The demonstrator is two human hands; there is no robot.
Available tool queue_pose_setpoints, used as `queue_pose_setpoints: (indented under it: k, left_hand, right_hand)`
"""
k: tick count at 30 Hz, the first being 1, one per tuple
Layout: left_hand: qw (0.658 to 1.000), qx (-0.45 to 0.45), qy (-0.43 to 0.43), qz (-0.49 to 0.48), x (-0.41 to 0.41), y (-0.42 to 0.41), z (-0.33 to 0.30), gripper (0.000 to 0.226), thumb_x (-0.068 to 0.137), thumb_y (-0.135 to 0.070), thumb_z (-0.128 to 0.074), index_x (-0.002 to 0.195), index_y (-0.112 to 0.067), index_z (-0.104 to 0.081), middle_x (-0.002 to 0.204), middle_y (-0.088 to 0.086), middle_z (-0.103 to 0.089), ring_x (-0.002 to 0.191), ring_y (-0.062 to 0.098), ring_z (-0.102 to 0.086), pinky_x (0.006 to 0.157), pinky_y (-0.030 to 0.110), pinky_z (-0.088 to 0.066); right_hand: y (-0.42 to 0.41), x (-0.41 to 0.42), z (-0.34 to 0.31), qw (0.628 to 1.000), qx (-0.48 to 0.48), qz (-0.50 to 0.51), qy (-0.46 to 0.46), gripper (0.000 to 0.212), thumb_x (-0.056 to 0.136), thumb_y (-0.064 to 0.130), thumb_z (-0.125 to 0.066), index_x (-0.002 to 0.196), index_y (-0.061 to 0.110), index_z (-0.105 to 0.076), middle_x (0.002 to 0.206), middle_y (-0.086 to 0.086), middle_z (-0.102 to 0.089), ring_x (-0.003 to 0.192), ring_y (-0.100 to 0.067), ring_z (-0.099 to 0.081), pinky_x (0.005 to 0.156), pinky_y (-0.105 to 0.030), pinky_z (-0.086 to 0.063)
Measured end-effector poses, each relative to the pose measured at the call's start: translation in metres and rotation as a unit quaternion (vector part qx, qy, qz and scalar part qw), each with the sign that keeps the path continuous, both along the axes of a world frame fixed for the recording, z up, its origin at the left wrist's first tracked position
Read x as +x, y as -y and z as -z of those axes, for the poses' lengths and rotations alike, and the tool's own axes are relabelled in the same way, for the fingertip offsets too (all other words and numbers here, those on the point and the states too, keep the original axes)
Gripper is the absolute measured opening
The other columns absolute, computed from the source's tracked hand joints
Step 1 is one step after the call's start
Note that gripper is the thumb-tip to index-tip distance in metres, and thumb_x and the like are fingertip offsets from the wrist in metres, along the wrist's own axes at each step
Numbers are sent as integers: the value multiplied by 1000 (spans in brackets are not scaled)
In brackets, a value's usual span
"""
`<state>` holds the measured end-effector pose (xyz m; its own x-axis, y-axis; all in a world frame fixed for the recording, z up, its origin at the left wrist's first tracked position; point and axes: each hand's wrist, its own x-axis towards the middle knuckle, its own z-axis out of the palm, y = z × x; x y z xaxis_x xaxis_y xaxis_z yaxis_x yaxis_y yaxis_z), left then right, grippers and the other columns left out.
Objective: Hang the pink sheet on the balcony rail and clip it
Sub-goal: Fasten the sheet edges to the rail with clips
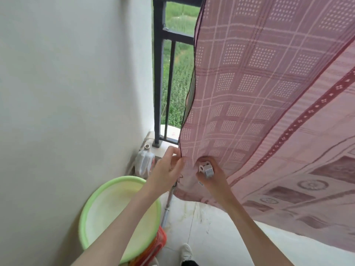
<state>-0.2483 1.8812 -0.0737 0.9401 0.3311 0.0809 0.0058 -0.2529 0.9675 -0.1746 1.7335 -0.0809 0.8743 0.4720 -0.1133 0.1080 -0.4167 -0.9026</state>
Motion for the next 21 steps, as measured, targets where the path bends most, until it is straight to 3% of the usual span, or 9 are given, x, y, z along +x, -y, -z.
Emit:
queue_pose_setpoints:
  k: [2, 5, 9, 11, 15, 18, 21]
  left_hand:
    - [999, 1, -18, 29, 4, -1, 12, 14, 88, -35, -52, 99, -25, -50, 89, 10, -68, 79, 27, -65, 72, 42, -52]
    - [993, 69, -84, 39, 17, 2, 29, 12, 88, -15, -57, 100, -15, -60, 90, 10, -69, 85, 27, -64, 74, 34, -49]
    - [983, 77, -153, 68, 5, 16, 63, 15, 84, -13, -62, 94, -5, -71, 91, 9, -72, 85, 21, -65, 68, 24, -44]
    - [980, 49, -174, 83, -5, 22, 79, 15, 82, -16, -63, 92, -9, -72, 91, 5, -73, 86, 17, -66, 74, 25, -48]
    - [977, 22, -202, 63, -13, 29, 102, 29, 73, -31, -53, 93, -17, -69, 93, -1, -71, 90, 15, -65, 86, 30, -49]
    - [977, -1, -201, 73, -11, 39, 104, 14, 80, -16, -61, 94, -14, -64, 85, -1, -66, 82, 15, -62, 75, 23, -46]
    - [977, -6, -203, 67, -8, 50, 105, 19, 81, -9, -63, 99, -5, -63, 87, 9, -65, 78, 17, -59, 75, 27, -46]
  right_hand:
    - [5, -13, 4, 1000, 11, 12, -10, 37, 80, 2, -62, 107, 25, -56, 92, 9, -61, 81, -17, -60, 70, -33, -52]
    - [11, -23, 7, 998, 24, 45, -41, 37, 81, 5, -63, 106, 32, -56, 82, 1, -60, 72, -18, -56, 67, -35, -50]
    - [14, -30, 6, 997, 26, 69, -21, 36, 81, 9, -65, 100, 38, -56, 76, 3, -60, 65, -12, -53, 63, -35, -49]
    - [14, -34, 6, 997, 16, 74, -3, 29, 80, 15, -69, 97, 35, -58, 75, 8, -61, 63, -7, -54, 61, -29, -46]
    - [5, -39, 15, 985, -76, 110, 109, 28, 71, 29, -76, 93, 25, -60, 72, 13, -60, 65, -8, -55, 59, -24, -47]
    - [-7, -37, 24, 953, -163, 125, 224, 32, 71, 37, -75, 94, 18, -63, 77, 5, -64, 66, -12, -55, 61, -25, -50]
    - [-16, -32, 31, 945, -167, 115, 258, 17, 78, 26, -70, 85, 11, -65, 75, -3, -68, 63, -20, -60, 58, -28, -54]
